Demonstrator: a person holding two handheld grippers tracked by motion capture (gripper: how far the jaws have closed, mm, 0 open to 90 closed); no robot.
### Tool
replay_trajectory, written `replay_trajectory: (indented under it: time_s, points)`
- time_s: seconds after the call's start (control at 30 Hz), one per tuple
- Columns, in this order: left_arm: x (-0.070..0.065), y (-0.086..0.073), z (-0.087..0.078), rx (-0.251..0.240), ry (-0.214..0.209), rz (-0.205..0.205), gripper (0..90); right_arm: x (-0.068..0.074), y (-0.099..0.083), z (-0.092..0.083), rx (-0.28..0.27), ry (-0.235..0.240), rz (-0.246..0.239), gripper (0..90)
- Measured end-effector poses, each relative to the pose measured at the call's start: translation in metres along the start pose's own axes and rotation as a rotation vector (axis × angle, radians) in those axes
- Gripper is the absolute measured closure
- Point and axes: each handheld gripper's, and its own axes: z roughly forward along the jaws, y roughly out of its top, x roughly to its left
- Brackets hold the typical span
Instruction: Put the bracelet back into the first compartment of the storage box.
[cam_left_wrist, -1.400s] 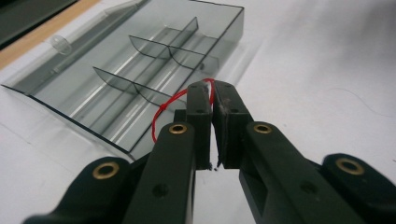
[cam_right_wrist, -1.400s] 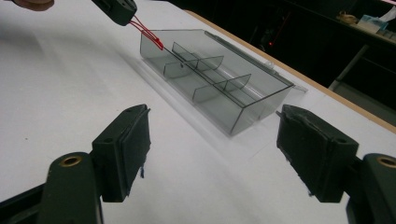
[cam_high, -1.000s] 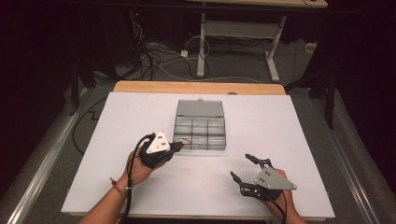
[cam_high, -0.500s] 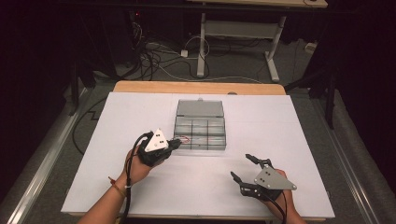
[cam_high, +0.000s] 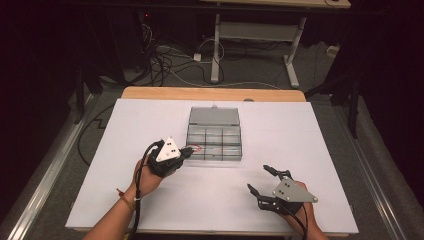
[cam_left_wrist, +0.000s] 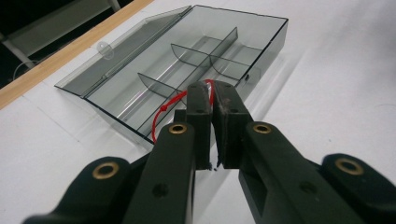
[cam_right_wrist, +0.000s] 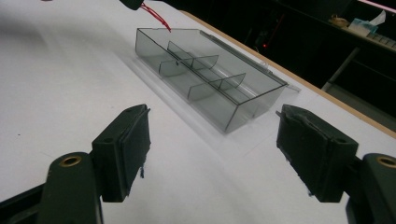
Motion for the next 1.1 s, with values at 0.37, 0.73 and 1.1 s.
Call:
replay_trajectory:
  time_s: [0.37,0.73,1.1]
  points:
    - [0.004,0.003,0.003,-0.015,0.008,-0.018,83.6,0.0,-0.002,0.001,0.021,-0.007,0.006,25.9]
    - [0.022,0.015,0.018,0.017,0.004,-0.037,83.6,0.003,-0.004,0.004,0.035,0.012,-0.016,26.1]
    - [0.043,0.027,0.042,0.058,0.021,-0.06,83.5,0.003,-0.004,0.004,0.038,0.019,-0.014,26.3]
